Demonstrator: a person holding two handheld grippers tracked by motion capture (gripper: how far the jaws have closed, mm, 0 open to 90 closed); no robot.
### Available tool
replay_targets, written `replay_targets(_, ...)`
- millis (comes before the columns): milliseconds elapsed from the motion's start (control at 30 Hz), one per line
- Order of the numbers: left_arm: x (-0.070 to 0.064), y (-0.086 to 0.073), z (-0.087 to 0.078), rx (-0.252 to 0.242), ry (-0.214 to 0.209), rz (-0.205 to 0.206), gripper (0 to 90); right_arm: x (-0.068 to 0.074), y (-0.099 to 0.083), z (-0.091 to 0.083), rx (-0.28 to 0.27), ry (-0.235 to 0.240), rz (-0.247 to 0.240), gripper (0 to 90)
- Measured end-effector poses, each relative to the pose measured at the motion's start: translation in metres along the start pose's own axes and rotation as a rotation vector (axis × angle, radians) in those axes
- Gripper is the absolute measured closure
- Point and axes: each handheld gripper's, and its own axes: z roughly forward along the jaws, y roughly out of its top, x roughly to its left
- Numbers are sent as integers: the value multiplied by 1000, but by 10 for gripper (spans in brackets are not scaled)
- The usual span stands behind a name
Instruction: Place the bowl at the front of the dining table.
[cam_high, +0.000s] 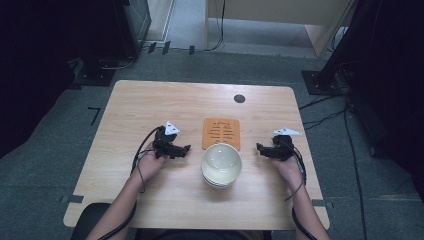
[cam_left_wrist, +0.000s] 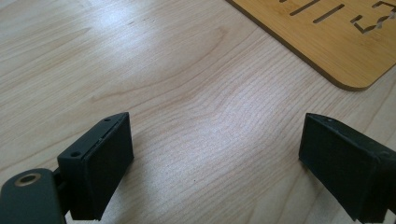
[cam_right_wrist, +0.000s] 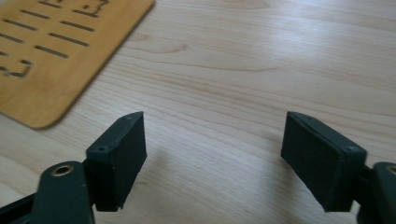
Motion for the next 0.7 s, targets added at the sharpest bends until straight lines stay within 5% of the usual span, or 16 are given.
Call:
replay_targets(233, 1, 1, 1, 0, -5, 4, 95, 1, 2, -1, 21, 28, 18, 280)
replay_targets(467, 1, 1, 1, 0, -6, 7, 95, 6, 4, -1, 6, 188, -5, 328)
replay_targets(700, 1, 1, 2, -1, -7, 7, 96, 13, 6, -2, 21, 207, -13, 309)
